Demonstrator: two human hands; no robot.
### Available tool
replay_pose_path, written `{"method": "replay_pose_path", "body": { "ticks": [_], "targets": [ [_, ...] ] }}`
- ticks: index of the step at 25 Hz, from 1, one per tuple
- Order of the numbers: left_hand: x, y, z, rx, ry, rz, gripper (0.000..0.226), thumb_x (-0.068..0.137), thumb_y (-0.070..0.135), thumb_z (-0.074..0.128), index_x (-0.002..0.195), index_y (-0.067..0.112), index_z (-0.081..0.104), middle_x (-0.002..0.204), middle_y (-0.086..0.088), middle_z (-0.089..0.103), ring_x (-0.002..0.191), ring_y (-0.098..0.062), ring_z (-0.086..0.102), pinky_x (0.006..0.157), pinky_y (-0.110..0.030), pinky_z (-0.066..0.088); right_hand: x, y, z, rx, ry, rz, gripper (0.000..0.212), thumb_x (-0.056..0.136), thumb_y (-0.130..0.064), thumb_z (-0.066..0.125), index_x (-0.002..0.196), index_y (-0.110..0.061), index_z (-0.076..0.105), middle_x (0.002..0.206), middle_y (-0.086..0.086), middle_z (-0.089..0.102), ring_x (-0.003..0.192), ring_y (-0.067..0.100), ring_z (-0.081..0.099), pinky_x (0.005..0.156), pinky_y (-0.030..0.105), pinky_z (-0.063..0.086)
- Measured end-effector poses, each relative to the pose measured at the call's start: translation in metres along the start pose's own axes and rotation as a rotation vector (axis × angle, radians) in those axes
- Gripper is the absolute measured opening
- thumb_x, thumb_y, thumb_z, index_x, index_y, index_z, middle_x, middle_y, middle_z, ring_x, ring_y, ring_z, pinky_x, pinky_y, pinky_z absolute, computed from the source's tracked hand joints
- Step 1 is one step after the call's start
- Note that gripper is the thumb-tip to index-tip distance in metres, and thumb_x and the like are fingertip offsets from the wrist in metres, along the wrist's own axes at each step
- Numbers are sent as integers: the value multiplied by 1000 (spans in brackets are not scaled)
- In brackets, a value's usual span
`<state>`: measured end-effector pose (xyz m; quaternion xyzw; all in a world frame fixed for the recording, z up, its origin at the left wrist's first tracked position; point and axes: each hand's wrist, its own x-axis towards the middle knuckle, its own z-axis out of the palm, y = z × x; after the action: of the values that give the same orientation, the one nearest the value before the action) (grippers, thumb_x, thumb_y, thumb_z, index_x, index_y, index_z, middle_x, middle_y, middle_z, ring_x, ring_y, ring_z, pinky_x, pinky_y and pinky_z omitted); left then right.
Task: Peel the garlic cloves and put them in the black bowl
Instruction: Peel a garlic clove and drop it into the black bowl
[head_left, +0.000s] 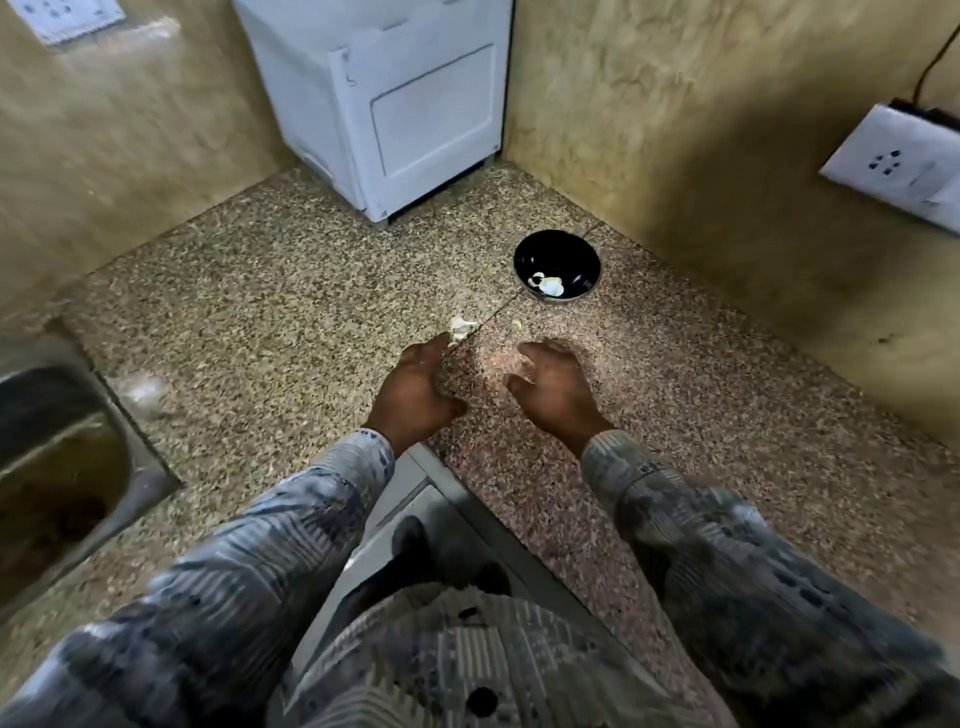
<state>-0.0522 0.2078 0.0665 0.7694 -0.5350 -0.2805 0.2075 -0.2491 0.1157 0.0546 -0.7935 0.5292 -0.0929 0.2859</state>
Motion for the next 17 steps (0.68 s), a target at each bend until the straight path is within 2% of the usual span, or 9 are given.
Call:
{"method": "replay_pose_path", "body": {
  "ticks": [3,6,8,10,12,15,17],
  "targets": [
    [44,-8,-2,-52,-22,-95,91,70,33,87,150,27,45,135,-12,58,118,-31,61,104,-40,48,46,12,5,-41,28,67,43,98,-30,62,134,-6,63,133,19,63,127,36,56,107,38,42],
    [84,-23,-6,21,-37,-116,67,77,28,83,139,18,59,130,-12,65,117,-32,63,98,-34,47,84,15,11,20,-3,195,43,100,-26,61,139,-10,60,139,17,58,131,34,53,111,36,41],
    [112,-29,-3,117,-53,-82,43,83,25,74,124,12,69,124,-13,70,115,-33,64,95,-34,47,110,18,19,31,-33,255,46,100,-26,60,143,-11,57,146,16,53,135,33,50,114,36,39],
    [134,-39,5,116,-77,-76,35,83,28,66,114,17,76,119,-7,74,112,-28,67,96,-30,49,134,21,31,0,-47,277,46,99,-24,60,143,-11,57,145,19,51,132,36,52,111,38,41],
    [152,-47,15,96,-104,-102,31,82,29,68,111,22,77,116,-2,75,108,-22,69,97,-29,52,153,26,43,-59,-53,243,40,97,-17,58,137,-12,61,138,21,53,122,39,57,104,42,49],
    [168,-54,31,170,-48,38,20,85,23,69,102,18,79,107,-5,76,98,-25,71,92,-34,55,171,27,57,-187,-34,219,30,92,-5,53,117,-11,68,121,19,59,110,39,61,89,44,57],
    [176,-57,36,208,-56,131,17,87,19,66,95,15,80,96,-8,76,88,-28,72,82,-38,58,174,24,59,-199,-21,261,25,92,-6,53,112,-12,68,115,17,60,106,39,62,82,44,58]
  ]
}}
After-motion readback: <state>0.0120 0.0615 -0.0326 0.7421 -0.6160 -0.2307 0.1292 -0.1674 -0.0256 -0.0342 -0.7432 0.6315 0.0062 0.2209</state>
